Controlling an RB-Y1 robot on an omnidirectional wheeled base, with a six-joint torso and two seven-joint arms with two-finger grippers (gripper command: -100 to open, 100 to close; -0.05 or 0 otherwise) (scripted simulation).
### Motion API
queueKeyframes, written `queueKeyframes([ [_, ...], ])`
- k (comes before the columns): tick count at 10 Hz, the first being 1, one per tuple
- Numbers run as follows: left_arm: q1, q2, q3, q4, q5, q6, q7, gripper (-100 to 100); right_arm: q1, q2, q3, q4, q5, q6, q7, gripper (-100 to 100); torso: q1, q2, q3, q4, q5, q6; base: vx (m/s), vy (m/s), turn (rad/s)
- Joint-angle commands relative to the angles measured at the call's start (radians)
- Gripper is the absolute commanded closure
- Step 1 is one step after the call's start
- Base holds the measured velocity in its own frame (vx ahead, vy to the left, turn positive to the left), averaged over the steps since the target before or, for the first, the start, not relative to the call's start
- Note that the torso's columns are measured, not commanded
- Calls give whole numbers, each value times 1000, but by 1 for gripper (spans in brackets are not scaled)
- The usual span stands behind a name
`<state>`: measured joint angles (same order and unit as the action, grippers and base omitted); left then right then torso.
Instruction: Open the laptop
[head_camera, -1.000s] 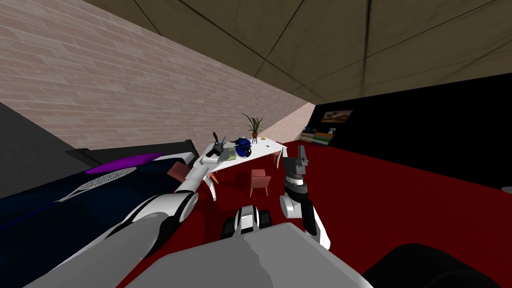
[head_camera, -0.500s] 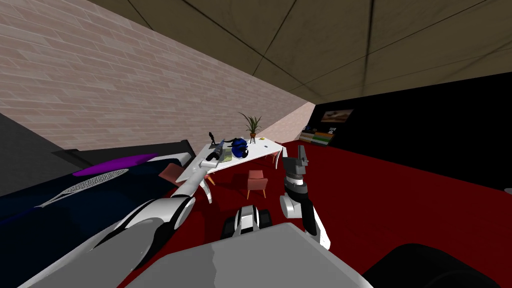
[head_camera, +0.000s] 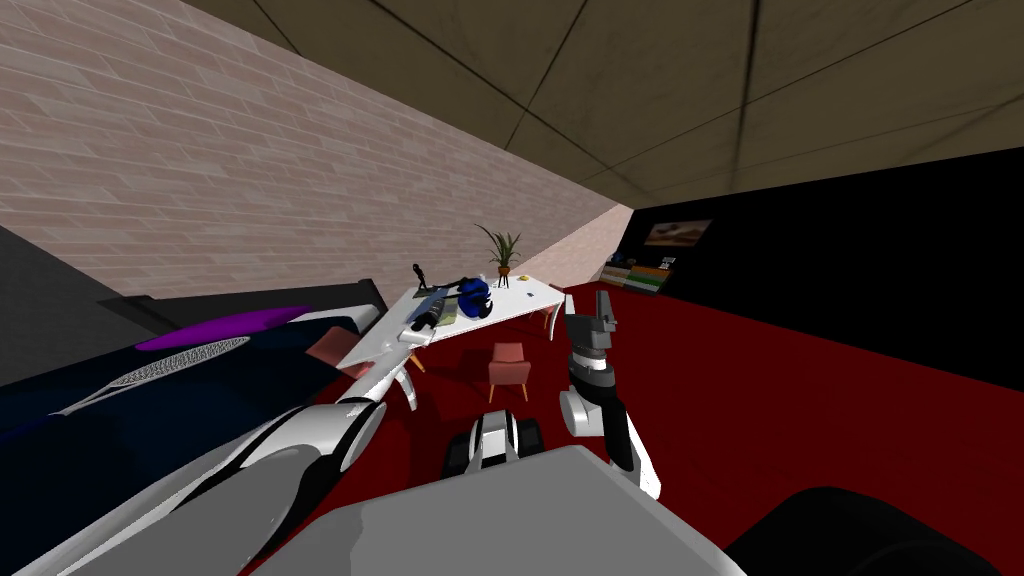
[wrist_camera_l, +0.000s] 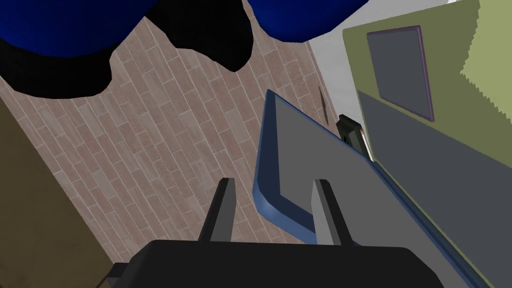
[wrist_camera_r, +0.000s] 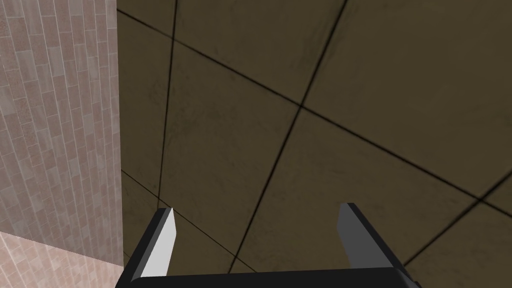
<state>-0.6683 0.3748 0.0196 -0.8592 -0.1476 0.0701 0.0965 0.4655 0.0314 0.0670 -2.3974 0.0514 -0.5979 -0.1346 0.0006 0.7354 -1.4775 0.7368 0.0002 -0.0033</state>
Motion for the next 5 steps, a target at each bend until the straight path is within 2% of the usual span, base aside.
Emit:
queueKeyframes([
  [1,53,16,-10,1,-42,-44,-45,100,0,0,0,0,0,0,0,0,-1,0,0,1,-1,2,73,-136,69],
  [2,22,23,-18,-14,-25,0,-26,-100,0,0,0,0,0,0,0,0,-1,2,1,1,0,3,8,-47,-35],
  [5,-8,33,-28,-24,-19,46,-18,-100,0,0,0,0,0,0,0,0,4,9,6,5,0,2,-56,49,-46],
])
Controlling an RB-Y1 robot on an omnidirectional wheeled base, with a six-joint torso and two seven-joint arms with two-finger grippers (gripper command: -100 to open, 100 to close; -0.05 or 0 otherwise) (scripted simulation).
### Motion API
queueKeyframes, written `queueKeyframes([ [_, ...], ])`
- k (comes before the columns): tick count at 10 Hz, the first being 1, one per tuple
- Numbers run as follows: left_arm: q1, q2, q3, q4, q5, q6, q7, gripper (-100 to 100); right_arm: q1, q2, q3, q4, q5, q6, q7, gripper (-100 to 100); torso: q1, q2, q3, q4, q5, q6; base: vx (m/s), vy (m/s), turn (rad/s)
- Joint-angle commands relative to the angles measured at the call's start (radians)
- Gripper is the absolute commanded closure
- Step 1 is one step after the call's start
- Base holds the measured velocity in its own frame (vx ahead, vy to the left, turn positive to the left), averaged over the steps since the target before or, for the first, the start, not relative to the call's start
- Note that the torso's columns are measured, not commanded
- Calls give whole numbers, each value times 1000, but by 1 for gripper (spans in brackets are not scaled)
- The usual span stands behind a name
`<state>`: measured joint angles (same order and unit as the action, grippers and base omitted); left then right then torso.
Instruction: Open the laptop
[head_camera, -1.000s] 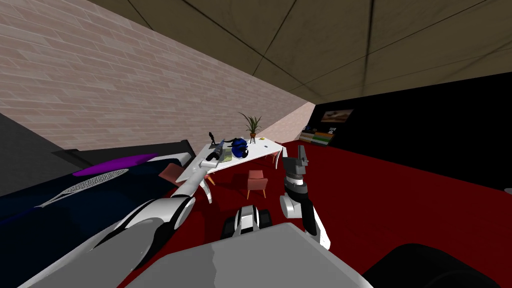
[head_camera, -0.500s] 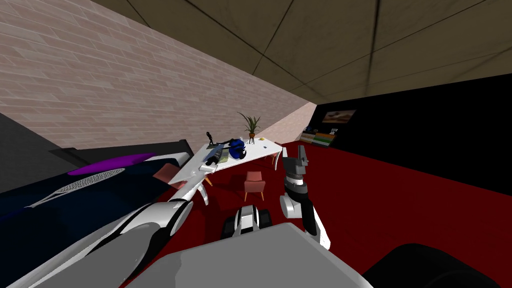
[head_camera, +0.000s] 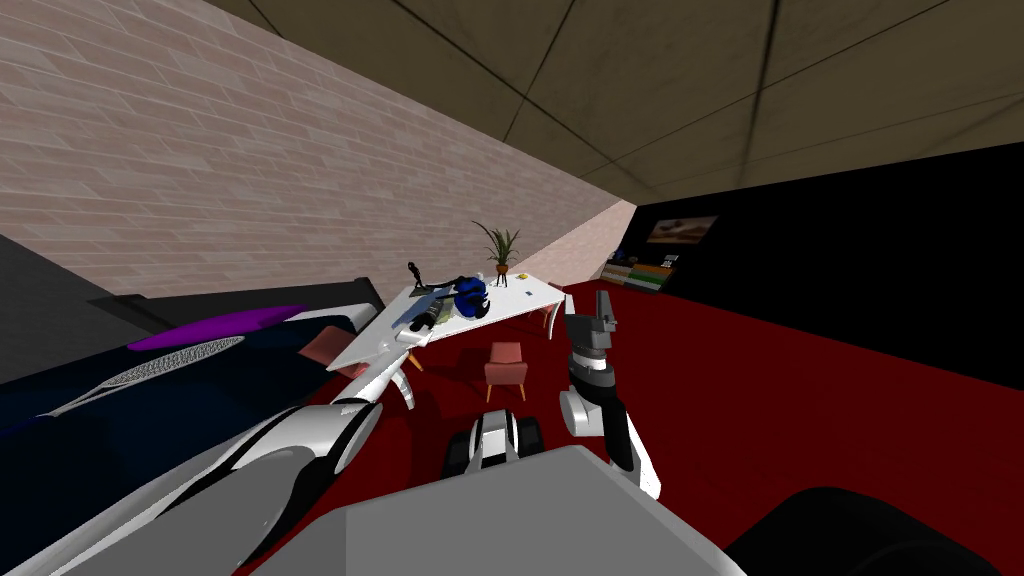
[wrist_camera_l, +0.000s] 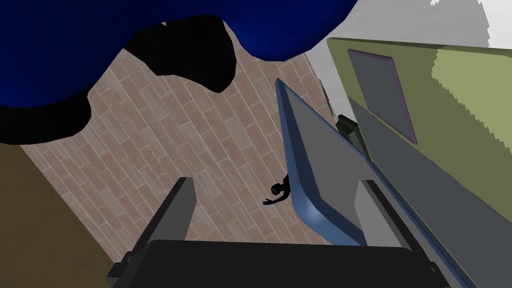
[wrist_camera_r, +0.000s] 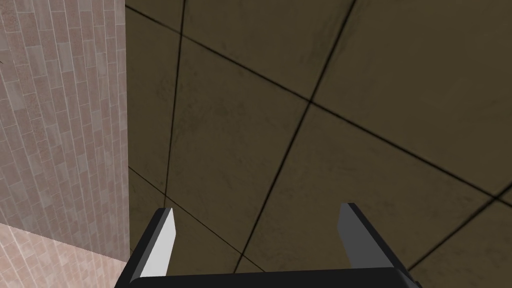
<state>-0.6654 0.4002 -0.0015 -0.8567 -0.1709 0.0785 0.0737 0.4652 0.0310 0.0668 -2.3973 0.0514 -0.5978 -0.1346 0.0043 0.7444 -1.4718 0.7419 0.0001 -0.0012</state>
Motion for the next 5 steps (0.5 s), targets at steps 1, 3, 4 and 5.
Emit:
queueKeyframes([
  [1,-11,8,-7,-26,4,37,5,-100,0,0,0,0,0,0,0,0,-4,-1,-1,0,-1,0,-28,36,1],
  [3,-42,19,-17,-36,10,82,13,-100,0,0,0,0,0,0,0,0,-9,-5,-3,-1,-3,2,-33,28,-42],
  [4,-62,26,-23,-43,14,112,18,-100,0,0,0,0,0,0,0,0,-8,-4,-3,-1,-3,2,-52,34,-67],
  [5,-40,25,-26,-59,18,109,16,-100,0,0,0,0,0,0,0,0,-7,-3,-2,0,-2,2,-22,19,-22],
])
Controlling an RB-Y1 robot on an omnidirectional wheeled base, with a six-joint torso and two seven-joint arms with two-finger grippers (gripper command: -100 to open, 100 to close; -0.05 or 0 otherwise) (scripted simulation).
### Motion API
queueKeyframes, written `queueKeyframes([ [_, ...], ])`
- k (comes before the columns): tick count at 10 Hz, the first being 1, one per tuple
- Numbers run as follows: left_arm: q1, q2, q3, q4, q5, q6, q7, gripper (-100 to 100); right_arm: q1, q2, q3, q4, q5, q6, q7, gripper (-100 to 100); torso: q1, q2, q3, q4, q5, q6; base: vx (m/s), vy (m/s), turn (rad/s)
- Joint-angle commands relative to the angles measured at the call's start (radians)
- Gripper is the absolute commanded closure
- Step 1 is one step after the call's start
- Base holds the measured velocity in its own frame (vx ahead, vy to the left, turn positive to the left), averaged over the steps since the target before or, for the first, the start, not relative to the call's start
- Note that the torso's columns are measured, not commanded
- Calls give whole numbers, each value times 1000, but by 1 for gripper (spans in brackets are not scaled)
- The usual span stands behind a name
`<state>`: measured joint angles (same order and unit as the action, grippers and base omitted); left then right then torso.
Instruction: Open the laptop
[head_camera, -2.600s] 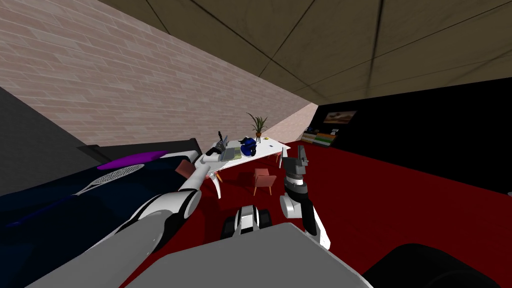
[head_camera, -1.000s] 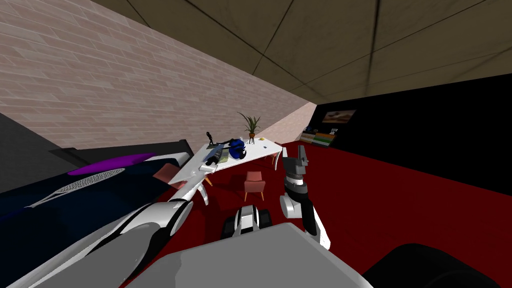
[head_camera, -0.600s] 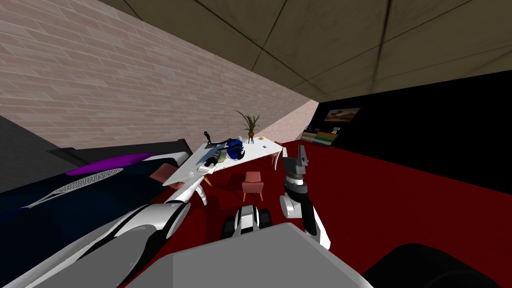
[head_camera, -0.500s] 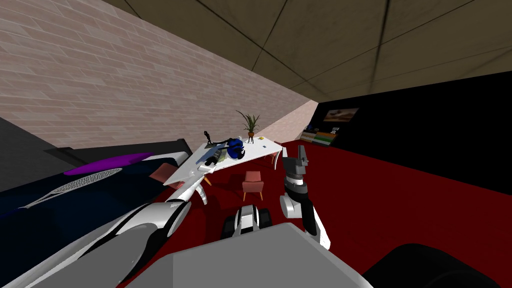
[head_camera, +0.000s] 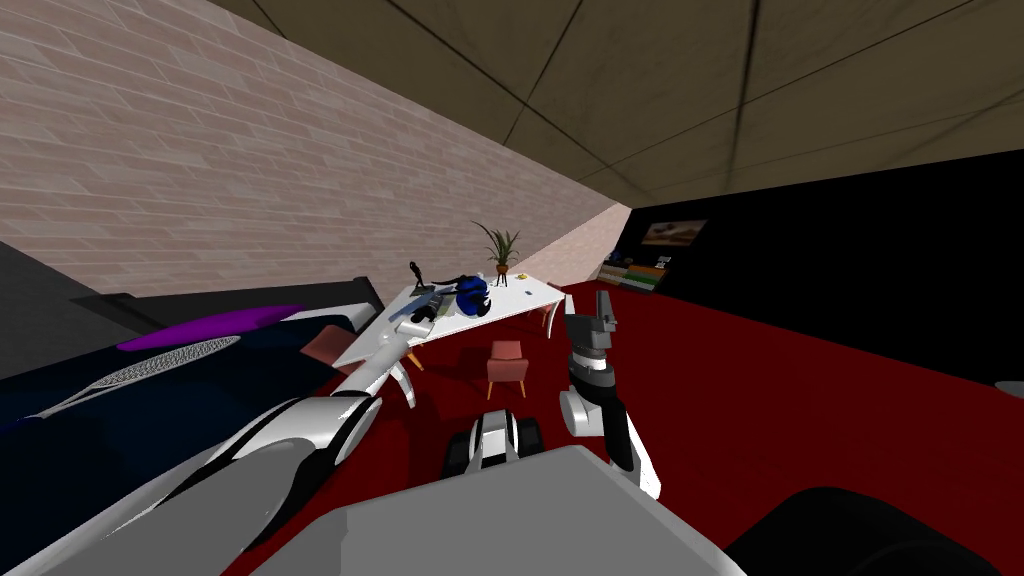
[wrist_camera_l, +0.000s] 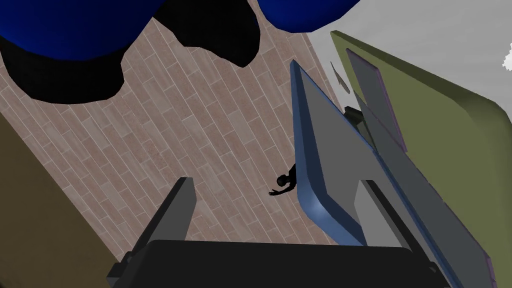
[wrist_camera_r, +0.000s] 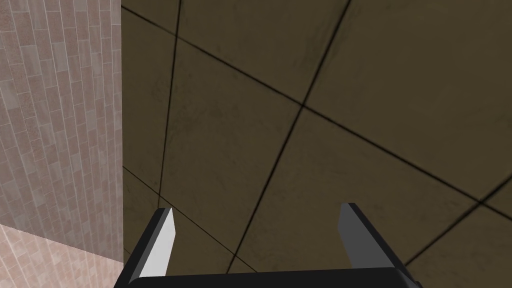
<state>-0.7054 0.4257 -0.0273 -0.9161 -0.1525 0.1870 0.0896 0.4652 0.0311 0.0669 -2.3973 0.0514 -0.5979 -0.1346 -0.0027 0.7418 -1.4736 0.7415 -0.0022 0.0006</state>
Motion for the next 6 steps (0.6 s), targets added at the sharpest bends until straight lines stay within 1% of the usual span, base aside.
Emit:
queueKeyframes([
  [1,-2,1,-2,-2,1,8,1,0,0,0,0,0,0,0,0,0,1,-2,-1,-2,1,-1,0,0,0],
  [6,-1,1,-1,-1,1,8,1,0,0,0,0,0,0,0,0,0,3,-4,-3,-4,3,0,0,0,0],
])
